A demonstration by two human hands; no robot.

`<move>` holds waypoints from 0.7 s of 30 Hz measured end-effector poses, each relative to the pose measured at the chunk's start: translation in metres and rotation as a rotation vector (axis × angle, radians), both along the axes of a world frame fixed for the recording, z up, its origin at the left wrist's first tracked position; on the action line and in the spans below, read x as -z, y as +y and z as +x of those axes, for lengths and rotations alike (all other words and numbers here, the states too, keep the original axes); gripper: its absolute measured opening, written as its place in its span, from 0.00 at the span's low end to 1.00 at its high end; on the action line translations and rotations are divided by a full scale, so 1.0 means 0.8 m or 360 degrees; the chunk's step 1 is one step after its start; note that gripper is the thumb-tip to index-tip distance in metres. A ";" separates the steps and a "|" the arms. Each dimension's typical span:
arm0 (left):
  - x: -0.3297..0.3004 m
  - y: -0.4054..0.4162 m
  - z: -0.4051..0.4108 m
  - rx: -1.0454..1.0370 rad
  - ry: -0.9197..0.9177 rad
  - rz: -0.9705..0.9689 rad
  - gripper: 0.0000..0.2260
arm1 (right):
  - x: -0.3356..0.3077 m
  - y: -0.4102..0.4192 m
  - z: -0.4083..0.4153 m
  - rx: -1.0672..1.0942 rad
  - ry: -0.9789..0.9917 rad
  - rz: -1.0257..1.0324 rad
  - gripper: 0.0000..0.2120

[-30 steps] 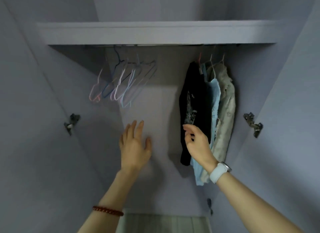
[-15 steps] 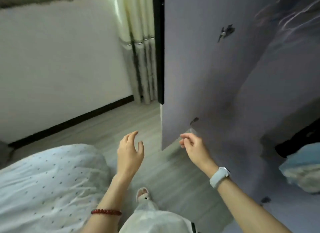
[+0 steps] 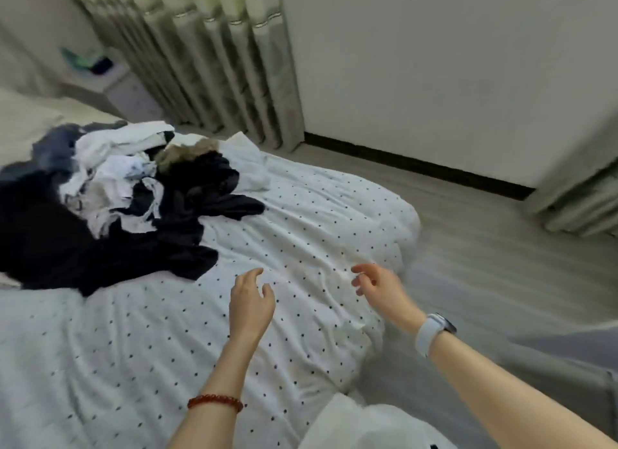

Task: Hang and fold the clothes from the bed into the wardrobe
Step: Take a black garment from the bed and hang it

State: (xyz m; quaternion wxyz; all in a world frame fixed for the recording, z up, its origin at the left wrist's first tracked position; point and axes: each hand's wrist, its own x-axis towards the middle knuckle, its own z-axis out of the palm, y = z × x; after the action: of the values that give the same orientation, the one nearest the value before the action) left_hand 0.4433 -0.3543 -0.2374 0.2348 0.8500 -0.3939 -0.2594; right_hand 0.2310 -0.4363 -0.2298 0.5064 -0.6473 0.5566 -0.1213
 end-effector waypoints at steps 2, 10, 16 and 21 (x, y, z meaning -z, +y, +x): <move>0.015 -0.002 0.061 -0.0066 -0.0070 0.0110 0.19 | 0.006 -0.015 0.060 -0.0137 0.0034 0.0012 0.15; 0.090 -0.053 0.264 0.0072 -0.0634 0.0752 0.37 | 0.062 -0.064 0.247 -0.0370 0.0154 0.0160 0.16; 0.120 -0.069 0.336 -0.0098 -0.0536 0.0311 0.10 | 0.095 -0.071 0.305 -0.0411 0.0257 0.0271 0.16; 0.074 -0.058 0.290 -0.0249 0.0111 -0.0273 0.08 | 0.087 -0.079 0.343 -0.0483 -0.0058 0.0483 0.15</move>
State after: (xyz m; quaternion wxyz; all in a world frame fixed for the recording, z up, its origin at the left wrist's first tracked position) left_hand 0.6752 -0.4003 -0.2964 0.3398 0.8454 -0.3385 -0.2352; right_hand 0.5056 -0.4992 -0.2995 0.6205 -0.6378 0.4553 0.0299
